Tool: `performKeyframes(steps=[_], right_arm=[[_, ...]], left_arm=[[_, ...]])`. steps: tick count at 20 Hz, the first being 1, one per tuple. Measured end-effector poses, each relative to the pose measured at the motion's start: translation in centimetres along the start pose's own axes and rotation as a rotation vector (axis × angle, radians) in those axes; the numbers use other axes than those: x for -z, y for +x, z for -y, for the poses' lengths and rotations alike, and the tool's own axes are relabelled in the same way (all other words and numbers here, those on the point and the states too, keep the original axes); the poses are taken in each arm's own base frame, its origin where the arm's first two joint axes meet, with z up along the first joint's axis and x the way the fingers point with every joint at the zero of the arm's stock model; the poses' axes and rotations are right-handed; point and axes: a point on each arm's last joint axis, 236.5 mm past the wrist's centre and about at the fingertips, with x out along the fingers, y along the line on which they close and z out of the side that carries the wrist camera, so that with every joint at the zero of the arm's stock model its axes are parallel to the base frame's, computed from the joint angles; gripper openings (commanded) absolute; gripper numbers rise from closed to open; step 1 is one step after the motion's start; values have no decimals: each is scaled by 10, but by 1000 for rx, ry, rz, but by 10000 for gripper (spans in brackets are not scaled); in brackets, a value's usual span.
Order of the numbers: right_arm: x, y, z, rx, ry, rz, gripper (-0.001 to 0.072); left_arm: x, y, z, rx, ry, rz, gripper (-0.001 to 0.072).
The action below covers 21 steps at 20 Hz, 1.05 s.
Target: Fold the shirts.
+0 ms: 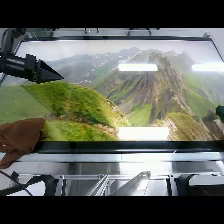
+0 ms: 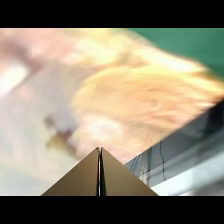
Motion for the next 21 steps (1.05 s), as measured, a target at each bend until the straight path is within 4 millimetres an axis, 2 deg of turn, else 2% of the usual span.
performKeyframes(steps=[2, 5, 8, 10, 11, 13, 15, 18, 21], right_arm=[[36, 17, -46, -30, -144, -34, 28], [100, 58, -96, -65, -313, -66, 28], [176, 111, -116, -78, -475, -124, 28], [220, 144, -115, -78, -568, -169, 28], [235, 157, -114, -76, -601, -180, 29], [258, 176, -112, -75, -653, -201, 30], [272, 186, -112, -80, -682, -220, 30], [282, 192, -112, -86, -700, -230, 30], [286, 195, -112, -90, -704, -234, 30]], left_arm=[[18, 0, 5, -26, -9, 6, 5], [61, 12, 9, -39, -59, 6, 6], [115, 32, 5, -38, -125, -13, 25], [145, 44, 0, -40, -162, -21, 25], [157, 51, -3, -40, -178, -20, 25], [176, 60, -7, -41, -205, -19, 23], [187, 65, -10, -43, -217, -17, 23], [195, 68, -10, -49, -213, -7, 23], [194, 67, -9, -66, -191, 26, 23]])
